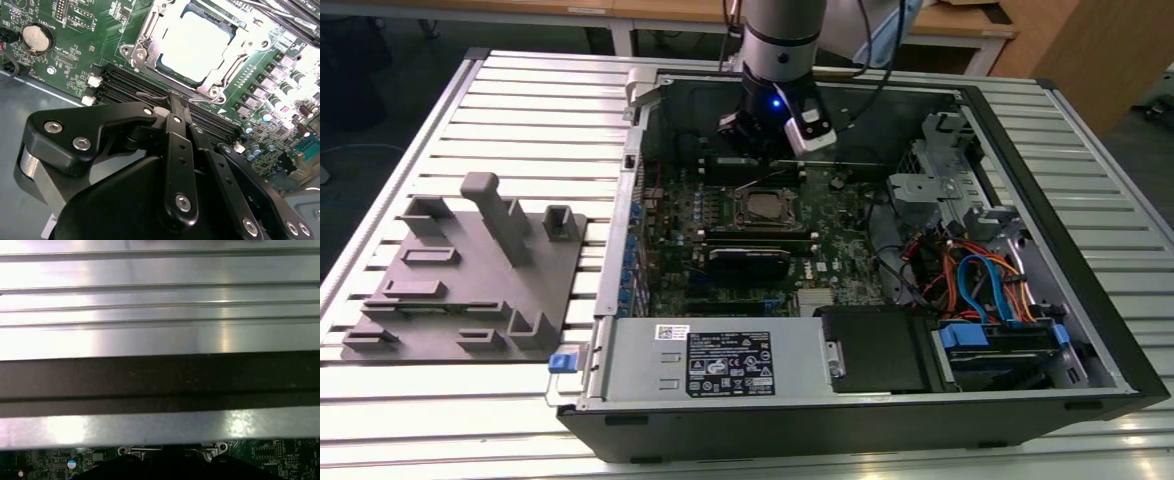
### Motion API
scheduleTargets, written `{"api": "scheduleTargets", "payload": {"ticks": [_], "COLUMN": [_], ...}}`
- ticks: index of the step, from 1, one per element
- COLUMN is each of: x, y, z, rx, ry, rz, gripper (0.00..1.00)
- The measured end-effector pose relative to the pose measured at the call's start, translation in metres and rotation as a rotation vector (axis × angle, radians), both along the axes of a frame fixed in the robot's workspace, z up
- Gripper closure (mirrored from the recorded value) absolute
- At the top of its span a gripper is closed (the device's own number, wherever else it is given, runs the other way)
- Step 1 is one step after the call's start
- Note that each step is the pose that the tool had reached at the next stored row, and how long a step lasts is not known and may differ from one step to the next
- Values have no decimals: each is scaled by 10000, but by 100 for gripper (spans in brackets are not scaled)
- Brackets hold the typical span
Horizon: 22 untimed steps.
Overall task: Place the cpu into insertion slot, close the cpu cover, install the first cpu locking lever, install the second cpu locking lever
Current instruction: 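Install the first cpu locking lever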
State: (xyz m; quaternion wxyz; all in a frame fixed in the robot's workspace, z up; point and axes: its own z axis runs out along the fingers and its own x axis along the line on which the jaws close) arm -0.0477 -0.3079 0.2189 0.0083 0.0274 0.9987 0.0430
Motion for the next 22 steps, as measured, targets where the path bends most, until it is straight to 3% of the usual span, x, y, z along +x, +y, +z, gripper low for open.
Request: {"api": "scheduleTargets", "payload": {"ticks": [22], "x": [131], "y": [27], "z": [-36], "rx": [-1], "ry": [-1], "rz": [0], "gripper": [90]}}
